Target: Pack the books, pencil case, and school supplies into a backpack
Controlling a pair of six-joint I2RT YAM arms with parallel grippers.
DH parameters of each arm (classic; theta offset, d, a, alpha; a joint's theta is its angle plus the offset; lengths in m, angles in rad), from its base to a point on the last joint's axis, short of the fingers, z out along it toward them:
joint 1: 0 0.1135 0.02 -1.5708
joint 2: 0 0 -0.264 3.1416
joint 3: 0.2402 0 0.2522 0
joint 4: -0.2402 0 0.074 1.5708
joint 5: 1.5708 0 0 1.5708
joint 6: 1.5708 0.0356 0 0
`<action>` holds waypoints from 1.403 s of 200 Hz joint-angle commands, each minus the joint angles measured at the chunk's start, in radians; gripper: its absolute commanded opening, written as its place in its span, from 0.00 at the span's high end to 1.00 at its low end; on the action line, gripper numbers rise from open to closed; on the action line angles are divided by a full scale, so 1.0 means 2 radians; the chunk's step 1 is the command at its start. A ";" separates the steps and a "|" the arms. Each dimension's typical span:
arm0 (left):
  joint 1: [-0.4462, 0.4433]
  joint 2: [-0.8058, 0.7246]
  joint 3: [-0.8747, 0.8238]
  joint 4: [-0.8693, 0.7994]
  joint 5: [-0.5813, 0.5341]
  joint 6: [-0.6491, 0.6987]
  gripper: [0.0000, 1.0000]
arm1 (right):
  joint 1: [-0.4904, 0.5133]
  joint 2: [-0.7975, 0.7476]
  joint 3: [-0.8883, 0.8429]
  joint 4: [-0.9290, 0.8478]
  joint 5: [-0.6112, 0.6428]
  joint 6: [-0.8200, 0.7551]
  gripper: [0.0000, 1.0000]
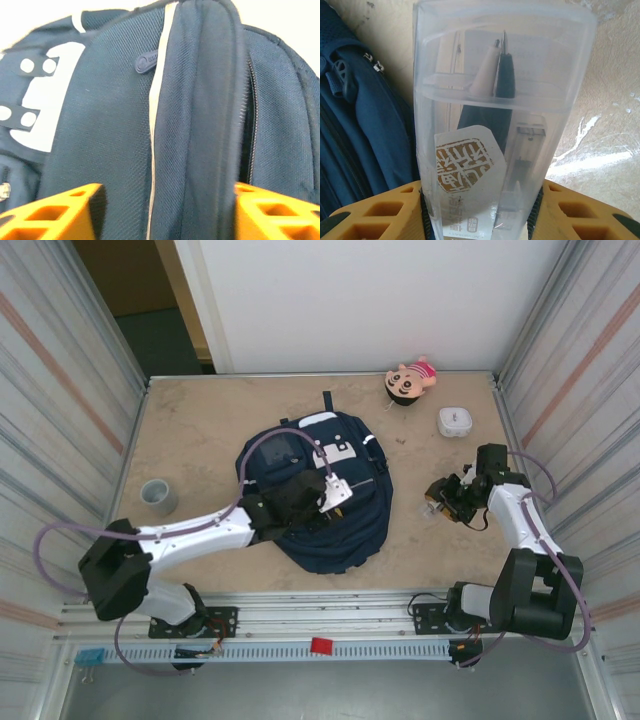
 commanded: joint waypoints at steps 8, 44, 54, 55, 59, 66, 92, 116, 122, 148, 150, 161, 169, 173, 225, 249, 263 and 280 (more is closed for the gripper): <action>0.014 -0.034 -0.022 0.021 -0.019 -0.003 0.63 | 0.006 -0.018 0.002 0.005 -0.019 0.016 0.60; 0.018 -0.048 -0.029 0.036 -0.014 -0.013 1.00 | 0.042 -0.037 0.012 0.018 -0.039 0.048 0.60; 0.021 -0.050 -0.023 0.036 -0.010 -0.022 1.00 | 0.060 -0.043 0.015 0.023 -0.046 0.065 0.60; 0.021 -0.050 -0.022 0.036 -0.009 -0.023 1.00 | 0.063 -0.044 0.015 0.024 -0.047 0.067 0.60; 0.023 -0.051 -0.020 0.036 -0.005 -0.026 1.00 | 0.071 -0.047 0.016 0.027 -0.051 0.075 0.60; 0.025 -0.053 -0.015 0.038 0.003 -0.033 1.00 | 0.085 -0.053 0.015 0.033 -0.058 0.092 0.60; 0.036 -0.067 -0.003 0.053 0.021 -0.060 1.00 | 0.159 -0.087 0.000 0.071 -0.061 0.172 0.60; 0.049 -0.082 0.006 0.068 0.034 -0.080 1.00 | 0.222 -0.118 -0.032 0.150 -0.056 0.271 0.59; 0.053 -0.085 0.008 0.071 0.041 -0.085 1.00 | 0.236 -0.122 -0.040 0.174 -0.052 0.295 0.58; 0.058 -0.091 0.019 0.077 0.064 -0.095 1.00 | 0.299 -0.110 -0.047 0.232 -0.027 0.367 0.58; 0.058 -0.091 0.020 0.078 0.066 -0.095 1.00 | 0.303 -0.108 -0.046 0.234 -0.024 0.370 0.58; 0.058 -0.091 0.025 0.081 0.074 -0.098 1.00 | 0.324 -0.093 -0.041 0.247 -0.011 0.386 0.58; 0.058 -0.091 0.027 0.083 0.079 -0.101 1.00 | 0.337 -0.081 -0.039 0.261 -0.003 0.398 0.58; 0.058 -0.090 0.029 0.085 0.080 -0.103 1.00 | 0.343 -0.075 -0.038 0.268 0.001 0.404 0.58; 0.058 -0.098 0.028 0.098 0.097 -0.121 1.00 | 0.376 0.004 -0.016 0.346 0.033 0.459 0.55; 0.058 -0.104 0.026 0.096 0.095 -0.121 1.00 | 0.376 0.027 -0.011 0.376 0.030 0.471 0.49; 0.058 -0.109 0.022 0.094 0.092 -0.120 1.00 | 0.376 0.029 -0.011 0.376 0.033 0.473 0.42; 0.058 -0.116 0.016 0.094 0.085 -0.120 1.00 | 0.374 0.017 -0.020 0.374 0.039 0.474 0.38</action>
